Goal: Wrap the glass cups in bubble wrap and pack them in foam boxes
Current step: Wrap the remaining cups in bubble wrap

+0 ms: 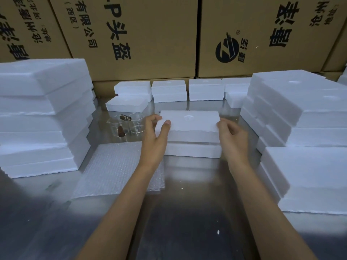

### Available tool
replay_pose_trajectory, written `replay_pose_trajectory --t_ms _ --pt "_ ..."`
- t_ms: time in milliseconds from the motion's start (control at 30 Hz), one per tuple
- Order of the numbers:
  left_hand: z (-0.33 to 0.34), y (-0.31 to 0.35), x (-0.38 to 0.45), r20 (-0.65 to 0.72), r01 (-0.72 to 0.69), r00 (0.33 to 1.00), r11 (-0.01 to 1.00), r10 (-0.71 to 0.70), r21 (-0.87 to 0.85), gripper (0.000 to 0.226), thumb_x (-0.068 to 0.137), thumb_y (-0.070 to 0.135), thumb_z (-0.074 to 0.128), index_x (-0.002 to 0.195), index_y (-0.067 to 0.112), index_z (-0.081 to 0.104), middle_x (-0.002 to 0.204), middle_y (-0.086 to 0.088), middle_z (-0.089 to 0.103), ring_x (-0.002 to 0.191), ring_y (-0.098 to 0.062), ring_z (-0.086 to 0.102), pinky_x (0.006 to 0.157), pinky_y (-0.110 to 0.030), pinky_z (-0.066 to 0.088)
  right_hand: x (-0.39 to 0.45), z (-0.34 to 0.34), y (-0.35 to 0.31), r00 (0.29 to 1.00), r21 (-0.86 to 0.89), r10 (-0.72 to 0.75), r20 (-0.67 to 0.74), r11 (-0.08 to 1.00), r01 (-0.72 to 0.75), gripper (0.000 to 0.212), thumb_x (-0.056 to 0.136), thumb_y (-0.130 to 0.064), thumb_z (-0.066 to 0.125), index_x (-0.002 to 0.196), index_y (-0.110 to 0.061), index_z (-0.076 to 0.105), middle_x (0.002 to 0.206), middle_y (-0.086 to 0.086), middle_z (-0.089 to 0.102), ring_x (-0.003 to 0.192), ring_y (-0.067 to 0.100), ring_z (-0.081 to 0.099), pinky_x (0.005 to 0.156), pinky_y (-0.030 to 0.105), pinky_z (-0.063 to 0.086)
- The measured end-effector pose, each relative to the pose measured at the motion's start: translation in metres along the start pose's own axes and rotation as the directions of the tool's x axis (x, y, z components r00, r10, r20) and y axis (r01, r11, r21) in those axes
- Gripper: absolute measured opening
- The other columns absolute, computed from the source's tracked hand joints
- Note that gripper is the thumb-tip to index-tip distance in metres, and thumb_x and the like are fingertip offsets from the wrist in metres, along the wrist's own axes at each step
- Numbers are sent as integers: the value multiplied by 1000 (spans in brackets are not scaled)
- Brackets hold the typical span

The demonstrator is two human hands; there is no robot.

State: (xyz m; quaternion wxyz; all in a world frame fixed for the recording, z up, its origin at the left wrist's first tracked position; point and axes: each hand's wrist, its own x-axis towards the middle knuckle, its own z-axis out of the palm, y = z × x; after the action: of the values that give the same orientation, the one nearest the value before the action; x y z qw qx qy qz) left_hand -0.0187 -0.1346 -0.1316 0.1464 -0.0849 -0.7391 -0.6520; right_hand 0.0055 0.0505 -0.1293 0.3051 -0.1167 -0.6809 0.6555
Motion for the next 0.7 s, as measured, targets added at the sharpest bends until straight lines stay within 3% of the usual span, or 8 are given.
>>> replay_pose_trajectory --t_ms 67,133,367,467,533,600,700 --pt "0 -1 1 13 12 1000 1000 -12 -21 24 101 35 54 123 31 45 119 30 44 127 -4 42 84 -7 32 0 0 1 999 -12 5 36 1000 -5 27 91 -17 57 75 -36 67 66 -27 66 63 -17 56 57 -2 38" --pt "0 -1 2 22 16 1000 999 -16 -27 25 100 37 54 123 33 44 123 27 45 129 -4 41 84 -7 31 0 0 2 998 -18 13 55 1000 -12 29 93 -19 55 74 -37 66 65 -35 63 64 -21 55 58 -3 37" --pt "-1 -1 4 48 30 998 999 -29 -21 26 101 42 50 126 36 44 137 16 45 132 -7 41 100 -24 33 0 -1 2 999 18 25 47 999 -26 20 95 -26 55 86 -39 67 77 -43 64 77 -26 55 62 -6 36" --pt "2 1 1 64 31 997 999 -29 -25 25 102 44 47 127 37 45 142 15 45 130 -6 42 95 -17 33 2 -3 5 998 18 52 32 998 -53 18 96 -31 54 100 -33 71 83 -38 66 81 -26 56 63 -6 36" --pt "3 4 0 79 32 996 999 -29 -36 24 102 46 45 125 38 47 139 16 47 127 -1 43 88 -12 33 3 -5 6 997 11 64 51 998 -65 17 97 -36 52 101 -36 69 83 -42 65 81 -28 54 63 -7 35" --pt "4 8 0 86 34 996 998 -29 -51 22 102 46 45 123 38 49 129 21 51 116 15 45 84 -9 32 2 -7 3 994 11 73 87 997 -74 16 97 -41 52 102 -39 67 87 -43 64 86 -27 54 67 -5 36" --pt "6 10 0 94 33 995 999 -29 -35 12 103 44 45 113 42 51 118 30 51 100 27 44 80 -7 33 3 -7 1 986 1 98 138 995 -99 26 95 -48 52 118 -47 63 108 -37 62 102 -16 54 81 8 37"
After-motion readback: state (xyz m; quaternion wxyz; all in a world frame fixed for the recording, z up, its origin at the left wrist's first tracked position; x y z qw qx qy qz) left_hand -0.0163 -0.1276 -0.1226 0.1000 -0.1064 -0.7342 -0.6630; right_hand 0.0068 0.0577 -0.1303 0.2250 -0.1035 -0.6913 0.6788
